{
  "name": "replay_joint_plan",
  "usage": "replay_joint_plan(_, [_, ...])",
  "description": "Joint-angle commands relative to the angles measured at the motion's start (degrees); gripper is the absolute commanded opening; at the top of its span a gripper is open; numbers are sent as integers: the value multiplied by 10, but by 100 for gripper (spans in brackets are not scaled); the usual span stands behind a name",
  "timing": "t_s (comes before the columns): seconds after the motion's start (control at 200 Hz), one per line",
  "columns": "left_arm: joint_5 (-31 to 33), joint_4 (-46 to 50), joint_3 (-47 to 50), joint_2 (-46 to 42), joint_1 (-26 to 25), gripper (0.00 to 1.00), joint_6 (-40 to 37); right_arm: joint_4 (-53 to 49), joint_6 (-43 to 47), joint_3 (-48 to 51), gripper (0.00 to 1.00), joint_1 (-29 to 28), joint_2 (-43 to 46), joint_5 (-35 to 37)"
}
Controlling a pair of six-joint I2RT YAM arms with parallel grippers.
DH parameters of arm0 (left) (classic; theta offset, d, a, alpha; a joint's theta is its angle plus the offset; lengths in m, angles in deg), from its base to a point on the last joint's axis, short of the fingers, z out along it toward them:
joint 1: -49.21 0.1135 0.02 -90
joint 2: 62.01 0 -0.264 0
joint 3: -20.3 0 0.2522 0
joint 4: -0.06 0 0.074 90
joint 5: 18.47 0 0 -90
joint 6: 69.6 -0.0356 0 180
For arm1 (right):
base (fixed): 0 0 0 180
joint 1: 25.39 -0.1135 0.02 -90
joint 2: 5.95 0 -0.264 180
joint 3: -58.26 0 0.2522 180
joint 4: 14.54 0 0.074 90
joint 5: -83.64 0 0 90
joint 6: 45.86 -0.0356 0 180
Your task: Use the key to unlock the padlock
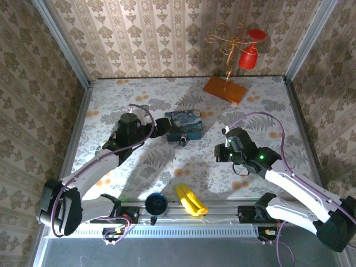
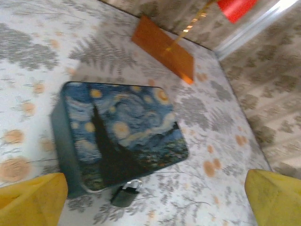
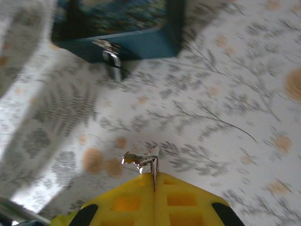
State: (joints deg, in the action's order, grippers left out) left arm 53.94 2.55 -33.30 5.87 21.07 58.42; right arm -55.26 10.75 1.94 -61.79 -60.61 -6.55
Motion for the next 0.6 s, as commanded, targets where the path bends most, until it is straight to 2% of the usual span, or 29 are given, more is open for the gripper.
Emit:
replay_joint_plan(0.0, [-94,-67,-15,1,-5,97,12,102,42,21,0,-5,15,-46])
replay_joint_plan(0.11, [-116,-75,-22,2,-15,94,2,144,54,30,0,-7,16,-64])
replay_joint_plan(0.265, [-148,-75,-32,10,-37,81,-34,200,66,42,0,-7,12,-109])
replay_joint_plan(0.47, [-236,-96,-31,23,-59,66,-88,222,66,43,0,-7,14,-141])
replay_joint_plan(0.595, [-262,-74,-39,21,-75,57,-131,234,62,42,0,-7,16,-164])
